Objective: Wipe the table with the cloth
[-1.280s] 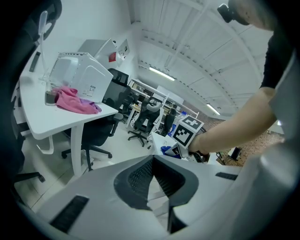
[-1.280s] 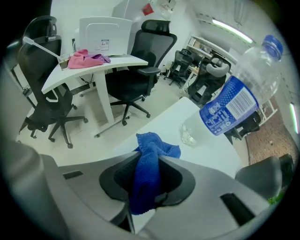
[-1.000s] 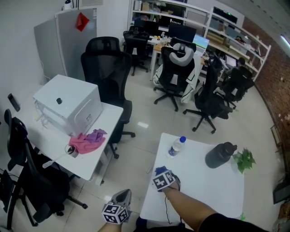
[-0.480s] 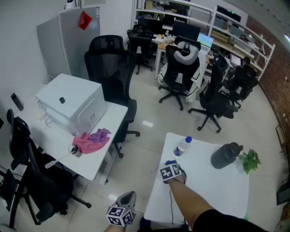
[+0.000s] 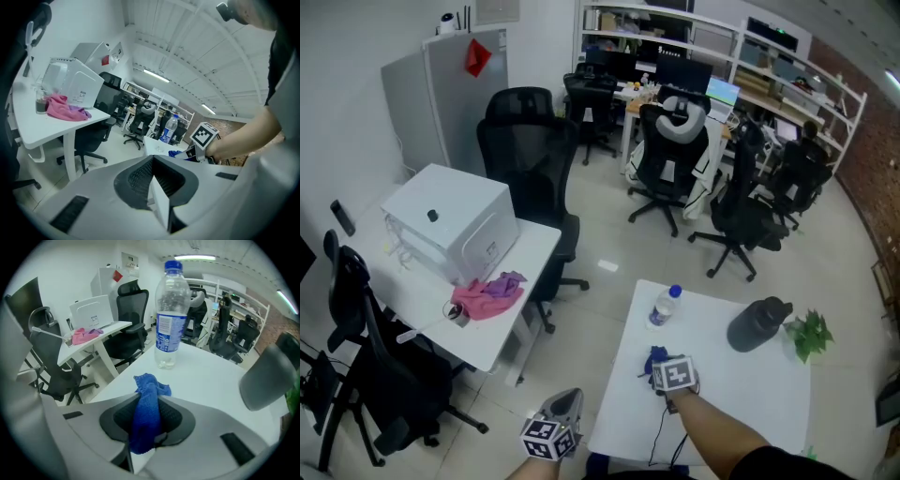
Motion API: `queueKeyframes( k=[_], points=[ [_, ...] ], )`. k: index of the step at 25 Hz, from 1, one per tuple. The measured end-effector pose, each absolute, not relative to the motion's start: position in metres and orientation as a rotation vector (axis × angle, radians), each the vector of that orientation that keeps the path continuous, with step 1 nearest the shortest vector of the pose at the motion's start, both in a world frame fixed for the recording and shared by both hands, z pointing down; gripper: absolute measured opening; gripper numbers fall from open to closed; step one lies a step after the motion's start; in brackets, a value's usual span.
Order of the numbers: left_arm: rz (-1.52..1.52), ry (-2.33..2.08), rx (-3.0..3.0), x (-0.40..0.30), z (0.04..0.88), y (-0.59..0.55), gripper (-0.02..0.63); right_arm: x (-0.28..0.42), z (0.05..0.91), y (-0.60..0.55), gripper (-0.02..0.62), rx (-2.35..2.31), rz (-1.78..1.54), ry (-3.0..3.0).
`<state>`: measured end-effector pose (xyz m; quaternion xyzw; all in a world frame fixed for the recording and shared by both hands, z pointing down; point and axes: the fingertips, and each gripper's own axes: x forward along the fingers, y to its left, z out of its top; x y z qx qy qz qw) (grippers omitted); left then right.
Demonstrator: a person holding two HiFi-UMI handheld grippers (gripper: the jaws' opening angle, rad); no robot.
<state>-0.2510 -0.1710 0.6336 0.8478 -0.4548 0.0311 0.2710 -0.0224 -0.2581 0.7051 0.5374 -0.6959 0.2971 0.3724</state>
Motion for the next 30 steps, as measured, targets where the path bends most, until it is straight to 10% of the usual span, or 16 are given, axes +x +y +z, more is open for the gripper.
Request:
queueKeyframes(
  k=[30],
  points=[
    [0.451,-0.387,2.671,0.278,0.613,-0.022,0.0,0.509,0.705,0.114,0.073,1.733,0.798,-1.434]
  ],
)
